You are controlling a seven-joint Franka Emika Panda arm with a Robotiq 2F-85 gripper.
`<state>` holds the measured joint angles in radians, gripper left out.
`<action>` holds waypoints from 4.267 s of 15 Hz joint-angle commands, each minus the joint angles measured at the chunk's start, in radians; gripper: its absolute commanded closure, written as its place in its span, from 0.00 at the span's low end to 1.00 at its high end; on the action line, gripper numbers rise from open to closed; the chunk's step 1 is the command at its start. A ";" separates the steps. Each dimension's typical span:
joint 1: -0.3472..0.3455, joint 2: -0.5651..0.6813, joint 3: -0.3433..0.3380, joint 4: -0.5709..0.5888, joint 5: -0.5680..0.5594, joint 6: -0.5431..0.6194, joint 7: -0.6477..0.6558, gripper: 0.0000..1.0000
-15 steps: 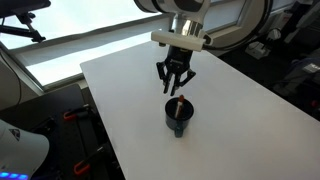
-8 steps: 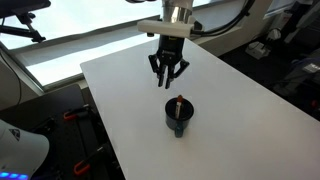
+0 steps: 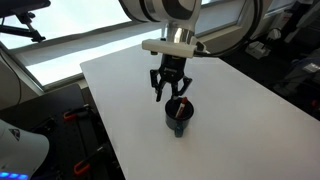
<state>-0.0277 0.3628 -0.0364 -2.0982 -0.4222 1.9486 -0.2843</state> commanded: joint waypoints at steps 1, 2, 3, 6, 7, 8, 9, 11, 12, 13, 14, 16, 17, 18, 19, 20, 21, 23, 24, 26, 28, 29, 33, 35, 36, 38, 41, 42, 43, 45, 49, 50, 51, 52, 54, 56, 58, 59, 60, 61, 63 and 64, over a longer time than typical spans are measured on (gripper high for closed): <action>-0.010 0.069 -0.020 0.058 -0.029 -0.024 0.017 0.19; -0.013 0.086 -0.026 0.072 -0.030 -0.027 0.014 0.11; -0.018 0.104 -0.030 0.089 -0.031 -0.029 0.007 0.04; -0.032 0.152 -0.039 0.147 -0.023 -0.042 -0.012 0.00; -0.040 0.164 -0.038 0.170 -0.017 -0.042 -0.027 0.00; -0.044 0.173 -0.038 0.187 -0.015 -0.034 -0.026 0.00; -0.047 0.180 -0.036 0.206 -0.011 -0.039 -0.030 0.00; -0.050 0.188 -0.034 0.232 -0.013 -0.036 -0.036 0.00; -0.050 0.193 -0.033 0.245 -0.012 -0.038 -0.042 0.00; -0.050 0.198 -0.032 0.257 -0.009 -0.040 -0.048 0.00; -0.050 0.201 -0.030 0.266 -0.008 -0.040 -0.051 0.00; -0.051 0.208 -0.024 0.276 -0.004 -0.042 -0.063 0.00; -0.050 0.213 -0.020 0.280 -0.003 -0.044 -0.073 0.00; -0.049 0.219 -0.016 0.283 -0.003 -0.047 -0.088 0.00; -0.048 0.228 -0.010 0.287 -0.002 -0.051 -0.099 0.00; -0.045 0.236 -0.007 0.289 -0.004 -0.053 -0.109 0.04; -0.042 0.245 -0.004 0.291 -0.006 -0.056 -0.116 0.16; -0.041 0.257 0.002 0.296 -0.004 -0.063 -0.124 0.31; -0.041 0.263 0.004 0.300 -0.002 -0.069 -0.128 0.40; -0.040 0.267 0.006 0.315 -0.003 -0.087 -0.131 0.54; -0.041 0.271 0.007 0.325 -0.001 -0.096 -0.129 0.57; -0.042 0.272 0.007 0.330 0.000 -0.100 -0.127 0.48; -0.039 0.261 0.007 0.317 0.002 -0.102 -0.112 0.16; -0.037 0.260 0.008 0.315 0.003 -0.106 -0.109 0.02; -0.035 0.261 0.009 0.316 0.004 -0.109 -0.108 0.00; -0.033 0.259 0.011 0.316 0.009 -0.120 -0.102 0.00; -0.030 0.251 0.014 0.309 0.016 -0.133 -0.094 0.03; -0.030 0.248 0.015 0.305 0.019 -0.133 -0.092 0.19; -0.028 0.245 0.016 0.302 0.020 -0.132 -0.089 0.19; -0.027 0.238 0.019 0.296 0.025 -0.133 -0.084 0.39; -0.021 0.234 0.021 0.295 0.031 -0.140 -0.073 0.30; -0.020 0.233 0.021 0.294 0.033 -0.141 -0.069 0.28; -0.019 0.233 0.021 0.293 0.035 -0.142 -0.065 0.27; -0.018 0.231 0.022 0.292 0.038 -0.144 -0.060 0.27; -0.017 0.219 0.022 0.281 0.042 -0.141 -0.043 0.21; -0.018 0.193 0.023 0.259 0.049 -0.126 -0.026 0.09; -0.019 0.176 0.025 0.251 0.066 -0.131 -0.021 0.11; -0.019 0.170 0.025 0.250 0.078 -0.136 -0.015 0.07; -0.020 0.165 0.024 0.250 0.088 -0.141 -0.010 0.02; -0.021 0.158 0.024 0.252 0.100 -0.149 -0.008 0.02; -0.026 0.130 0.022 0.239 0.120 -0.151 -0.006 0.00; -0.028 0.105 0.016 0.223 0.121 -0.157 0.002 0.00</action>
<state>-0.0510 0.5545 -0.0179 -1.8103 -0.3220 1.8125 -0.3199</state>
